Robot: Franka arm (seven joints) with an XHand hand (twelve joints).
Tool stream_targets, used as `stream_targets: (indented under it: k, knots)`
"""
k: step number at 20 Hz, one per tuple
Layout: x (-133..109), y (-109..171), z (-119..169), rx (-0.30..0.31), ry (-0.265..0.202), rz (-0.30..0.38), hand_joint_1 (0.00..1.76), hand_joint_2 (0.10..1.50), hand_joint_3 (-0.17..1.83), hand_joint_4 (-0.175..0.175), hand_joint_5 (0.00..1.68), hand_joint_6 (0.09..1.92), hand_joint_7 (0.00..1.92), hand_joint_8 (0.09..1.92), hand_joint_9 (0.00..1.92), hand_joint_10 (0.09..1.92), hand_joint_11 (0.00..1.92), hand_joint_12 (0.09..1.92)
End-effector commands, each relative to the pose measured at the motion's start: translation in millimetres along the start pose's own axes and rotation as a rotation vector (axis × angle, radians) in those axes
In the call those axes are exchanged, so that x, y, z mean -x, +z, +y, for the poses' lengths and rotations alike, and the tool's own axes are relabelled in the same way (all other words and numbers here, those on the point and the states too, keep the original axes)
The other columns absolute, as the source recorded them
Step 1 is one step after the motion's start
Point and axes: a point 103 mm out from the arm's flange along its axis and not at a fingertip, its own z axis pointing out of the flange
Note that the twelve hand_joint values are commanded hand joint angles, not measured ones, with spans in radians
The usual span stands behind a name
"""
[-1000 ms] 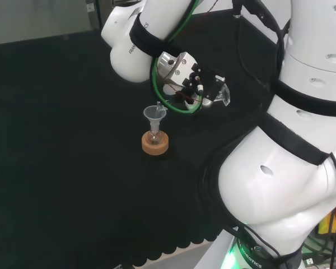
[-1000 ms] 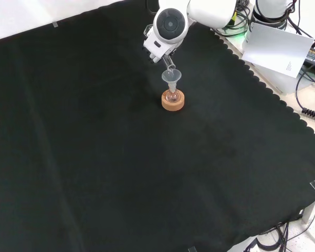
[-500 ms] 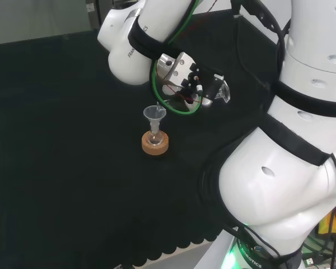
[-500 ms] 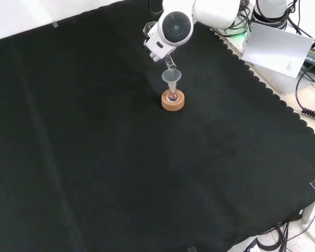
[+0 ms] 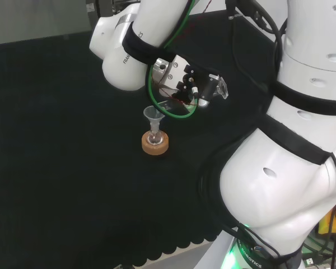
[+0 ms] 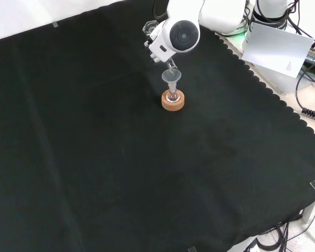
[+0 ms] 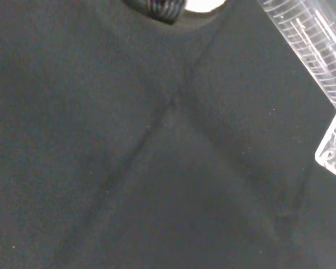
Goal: Pour the water from the graduated cylinder into the round-bottom flask.
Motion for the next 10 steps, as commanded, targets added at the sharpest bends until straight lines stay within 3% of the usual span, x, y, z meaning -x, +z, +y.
stream_targets:
  k: [1, 10]
  knots:
    - [2.5, -2.5, 0.0, -0.005, 0.018, -0.033, 1.27, 1.08, 0.01, -0.175, 1.04, 0.92, 1.07, 0.89, 1.49, 0.09, 1.25, 0.72]
    - [5.5, -4.2, -1.2, -0.008, 0.032, -0.035, 1.27, 1.08, 0.01, -0.175, 1.04, 0.92, 1.07, 0.89, 1.49, 0.09, 1.25, 0.71]
